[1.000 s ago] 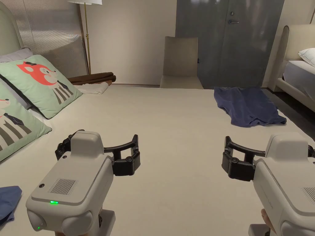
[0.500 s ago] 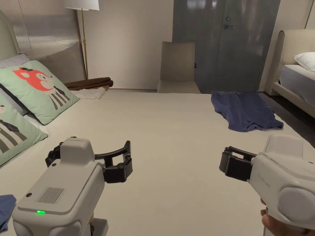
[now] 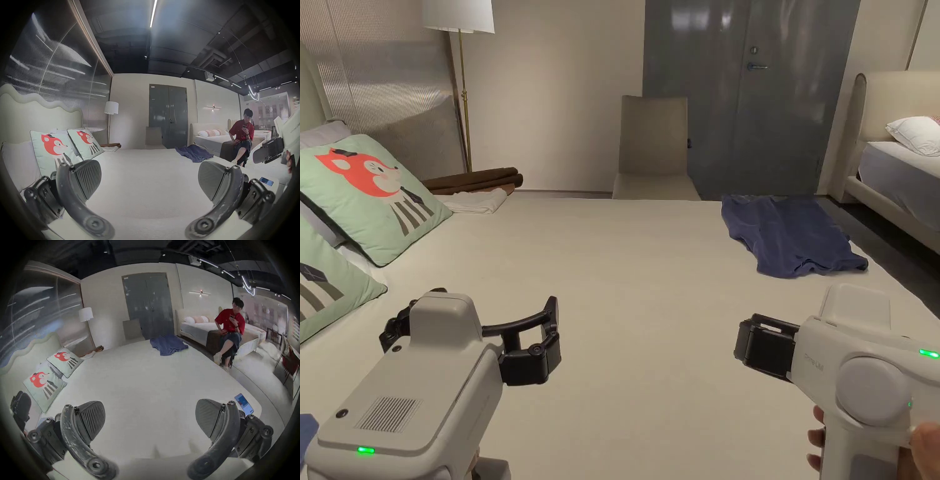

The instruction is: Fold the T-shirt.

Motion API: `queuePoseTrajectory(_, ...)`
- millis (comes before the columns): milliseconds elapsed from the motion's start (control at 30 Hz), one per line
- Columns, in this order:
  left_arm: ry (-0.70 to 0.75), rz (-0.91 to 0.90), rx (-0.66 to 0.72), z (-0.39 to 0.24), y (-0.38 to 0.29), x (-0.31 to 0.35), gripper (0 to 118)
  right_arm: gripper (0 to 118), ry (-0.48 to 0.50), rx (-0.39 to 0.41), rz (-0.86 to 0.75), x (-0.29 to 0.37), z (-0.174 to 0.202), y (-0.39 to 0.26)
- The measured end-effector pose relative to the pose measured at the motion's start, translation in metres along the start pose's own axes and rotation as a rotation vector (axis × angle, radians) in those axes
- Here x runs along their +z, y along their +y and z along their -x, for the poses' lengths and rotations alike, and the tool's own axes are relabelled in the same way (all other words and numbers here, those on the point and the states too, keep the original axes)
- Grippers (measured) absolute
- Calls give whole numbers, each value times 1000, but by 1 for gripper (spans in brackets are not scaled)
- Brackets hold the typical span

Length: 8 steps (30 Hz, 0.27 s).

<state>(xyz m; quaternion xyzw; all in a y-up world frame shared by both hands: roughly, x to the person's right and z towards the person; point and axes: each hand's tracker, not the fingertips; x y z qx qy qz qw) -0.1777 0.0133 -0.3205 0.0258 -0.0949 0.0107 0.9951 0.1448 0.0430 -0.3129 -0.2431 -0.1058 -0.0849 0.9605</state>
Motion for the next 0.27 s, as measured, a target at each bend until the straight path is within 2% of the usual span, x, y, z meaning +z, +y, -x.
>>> queuePoseTrajectory(133,-6,-1,-3,0,0,1,116,112,-15,-6,-15,-6,-2,-3)
queuePoseTrajectory(233,-7,-5,-9,1,0,2,116,112,1,-66,16,-10,-7,-2)
queuePoseTrajectory(267,-6,-6,-11,1,0,2,116,112,-1,-60,17,-10,-7,-2)
